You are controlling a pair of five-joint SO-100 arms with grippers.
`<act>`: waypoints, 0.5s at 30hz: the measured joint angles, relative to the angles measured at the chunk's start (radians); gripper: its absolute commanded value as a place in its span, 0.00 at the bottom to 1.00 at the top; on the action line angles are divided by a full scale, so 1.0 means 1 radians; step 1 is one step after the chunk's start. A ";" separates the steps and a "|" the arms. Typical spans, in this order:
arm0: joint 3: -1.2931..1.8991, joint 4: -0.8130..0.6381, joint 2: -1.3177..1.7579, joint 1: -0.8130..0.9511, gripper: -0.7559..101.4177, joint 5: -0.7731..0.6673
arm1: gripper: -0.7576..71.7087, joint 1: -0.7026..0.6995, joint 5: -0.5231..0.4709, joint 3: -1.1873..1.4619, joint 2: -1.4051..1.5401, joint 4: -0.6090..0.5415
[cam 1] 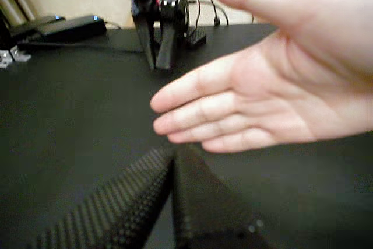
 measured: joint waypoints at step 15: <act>-0.239 -0.316 -0.531 0.109 0.01 -0.023 | 0.01 -0.018 -0.020 0.000 0.000 -0.009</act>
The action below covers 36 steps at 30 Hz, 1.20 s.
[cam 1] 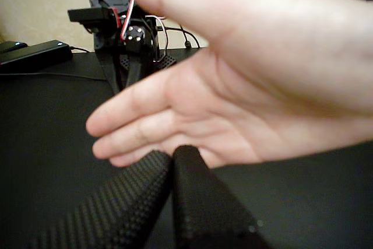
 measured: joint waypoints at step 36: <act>0.104 0.558 0.526 0.015 0.01 0.055 | 0.01 0.006 0.028 0.000 0.000 0.011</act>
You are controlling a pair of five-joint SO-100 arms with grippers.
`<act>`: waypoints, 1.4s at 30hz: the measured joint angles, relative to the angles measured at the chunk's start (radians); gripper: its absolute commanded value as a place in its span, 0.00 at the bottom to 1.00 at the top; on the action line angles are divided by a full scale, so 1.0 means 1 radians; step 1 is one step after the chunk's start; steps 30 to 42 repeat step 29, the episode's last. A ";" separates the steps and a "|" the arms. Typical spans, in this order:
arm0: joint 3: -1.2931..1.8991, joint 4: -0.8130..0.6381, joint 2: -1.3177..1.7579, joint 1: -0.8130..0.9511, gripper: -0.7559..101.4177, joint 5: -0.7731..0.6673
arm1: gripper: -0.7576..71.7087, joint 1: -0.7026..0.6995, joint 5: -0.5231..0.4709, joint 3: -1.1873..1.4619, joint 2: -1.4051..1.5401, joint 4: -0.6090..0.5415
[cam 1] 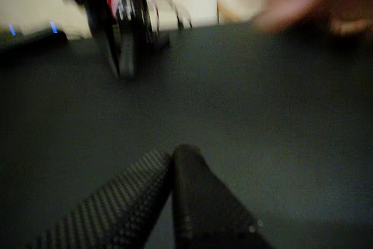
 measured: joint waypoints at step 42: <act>0.206 0.225 0.003 -0.110 0.01 0.121 | 0.01 0.029 -0.098 0.000 -0.196 -0.117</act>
